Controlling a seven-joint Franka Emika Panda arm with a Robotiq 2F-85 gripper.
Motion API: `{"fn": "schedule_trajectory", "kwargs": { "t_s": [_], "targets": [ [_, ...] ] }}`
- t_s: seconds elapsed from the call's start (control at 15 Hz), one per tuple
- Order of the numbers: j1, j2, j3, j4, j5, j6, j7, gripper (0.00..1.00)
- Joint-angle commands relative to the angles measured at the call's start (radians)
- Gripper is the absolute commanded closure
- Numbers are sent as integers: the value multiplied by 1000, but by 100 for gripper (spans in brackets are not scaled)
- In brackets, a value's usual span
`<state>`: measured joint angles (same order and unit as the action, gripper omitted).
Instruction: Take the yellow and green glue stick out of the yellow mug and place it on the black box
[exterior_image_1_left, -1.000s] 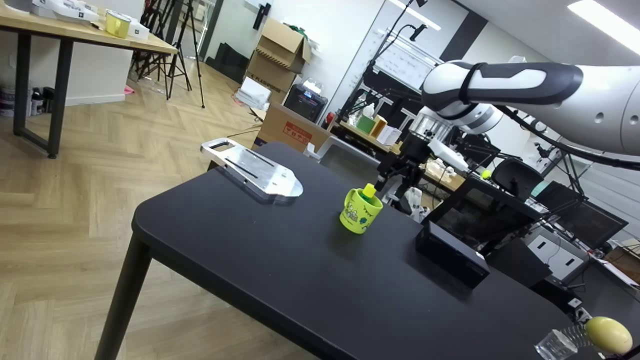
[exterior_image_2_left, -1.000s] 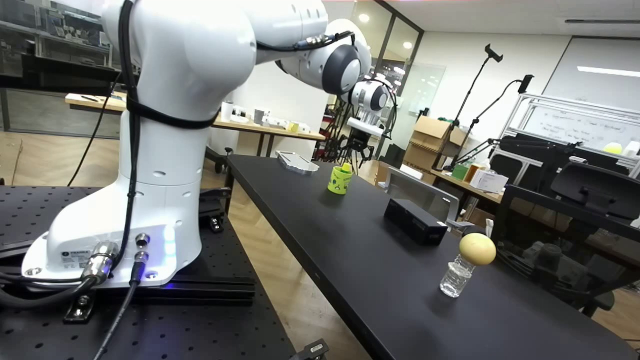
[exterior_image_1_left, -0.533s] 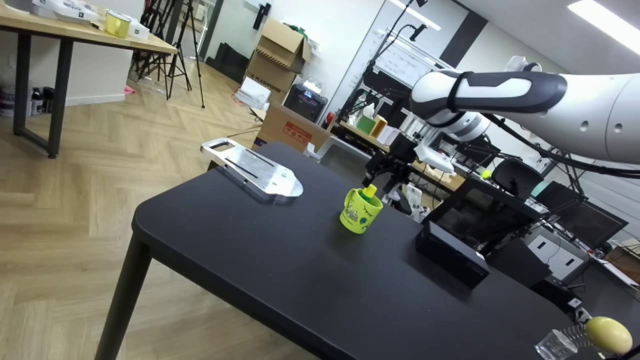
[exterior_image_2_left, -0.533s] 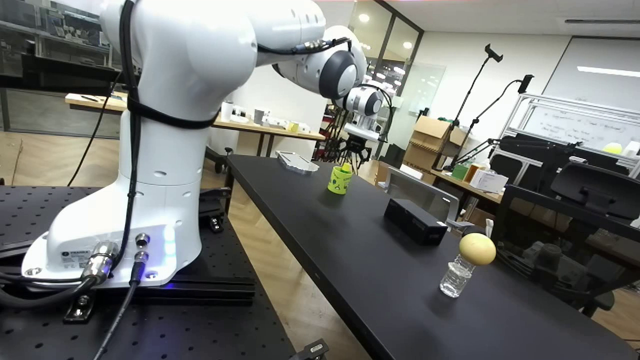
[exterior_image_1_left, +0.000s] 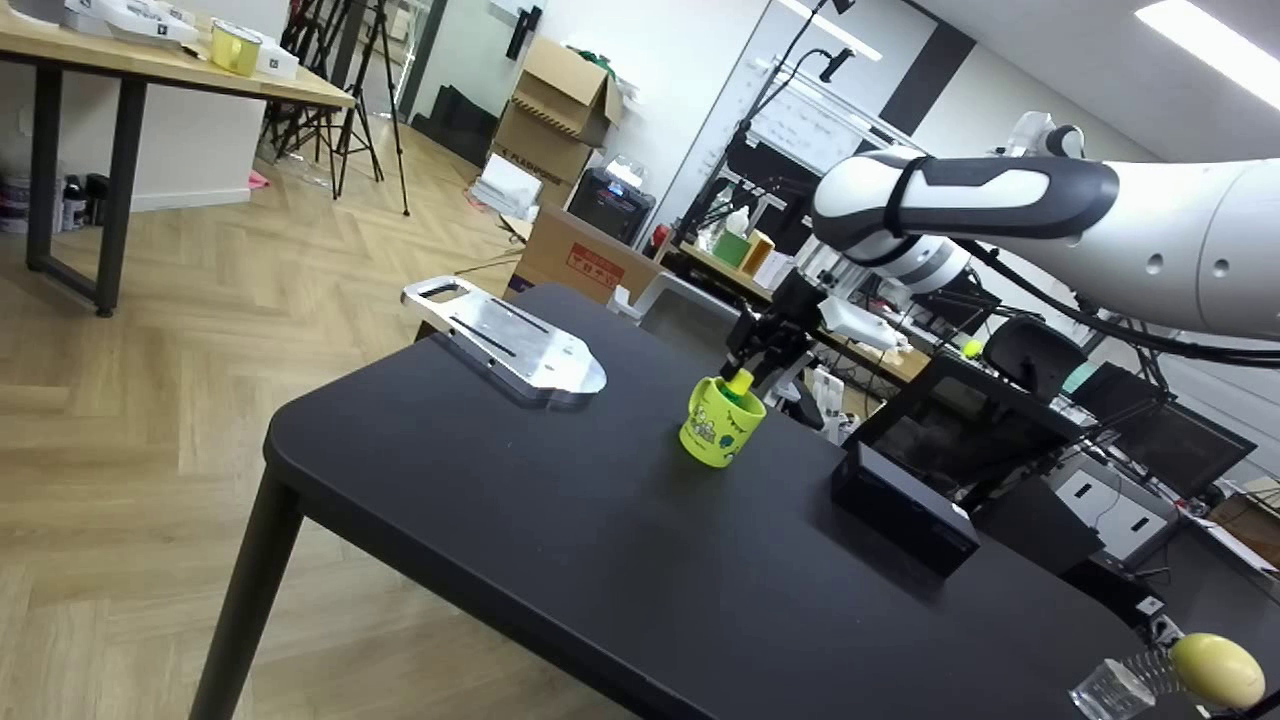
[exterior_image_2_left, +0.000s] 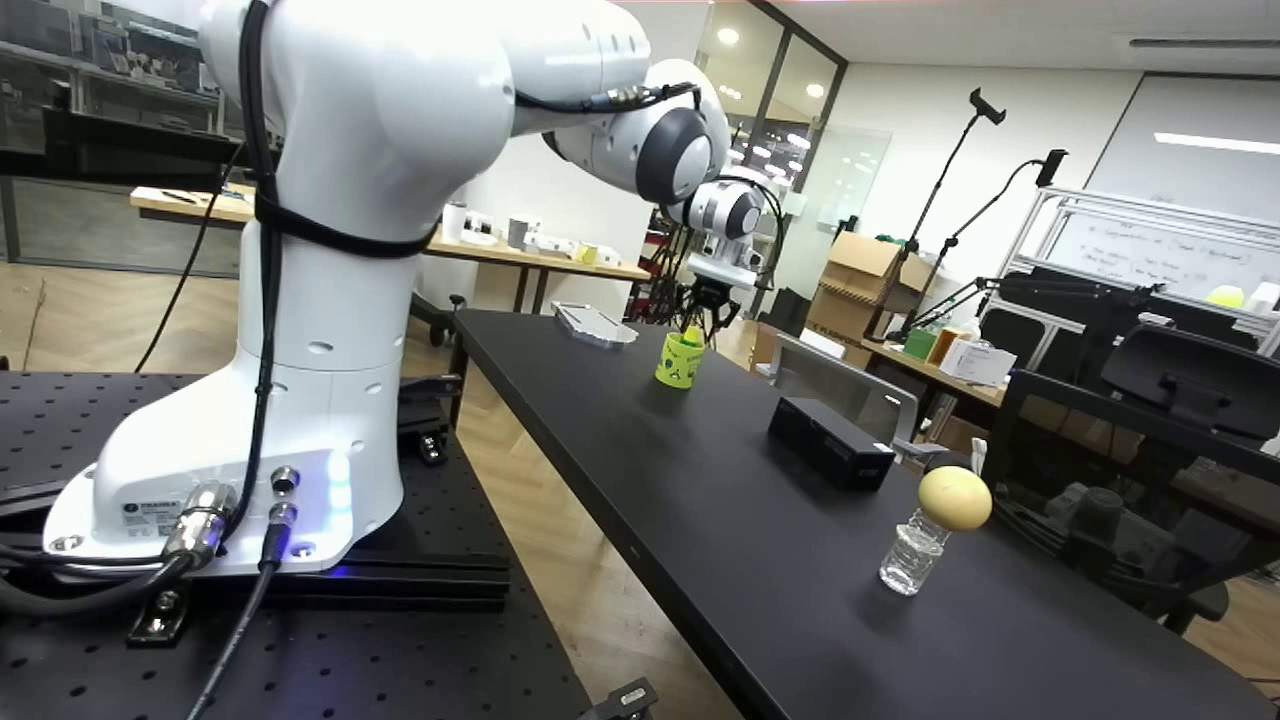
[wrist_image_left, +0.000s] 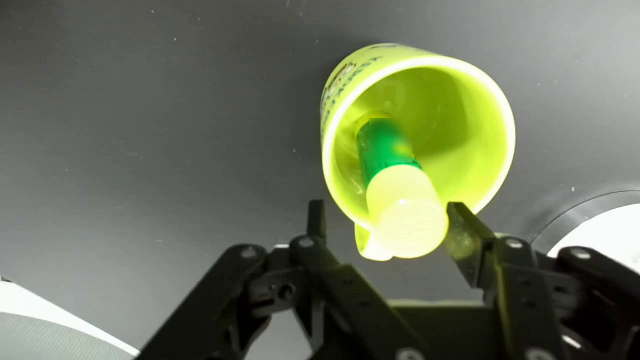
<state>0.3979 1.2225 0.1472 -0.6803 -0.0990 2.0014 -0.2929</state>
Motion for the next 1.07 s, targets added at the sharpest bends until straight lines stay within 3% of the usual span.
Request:
{"fn": "schedule_trajectory", "kwargs": {
  "t_s": [0.0,0.2,0.27,1.0],
  "targets": [
    [-1,10,3,21,3,6,-7,68],
    [-7,0,6,20,14,-56,2,90],
    [-6,-5,0,21,11,-73,11,92],
    [-56,-118,8,22,24,-197,4,92]
  ]
}}
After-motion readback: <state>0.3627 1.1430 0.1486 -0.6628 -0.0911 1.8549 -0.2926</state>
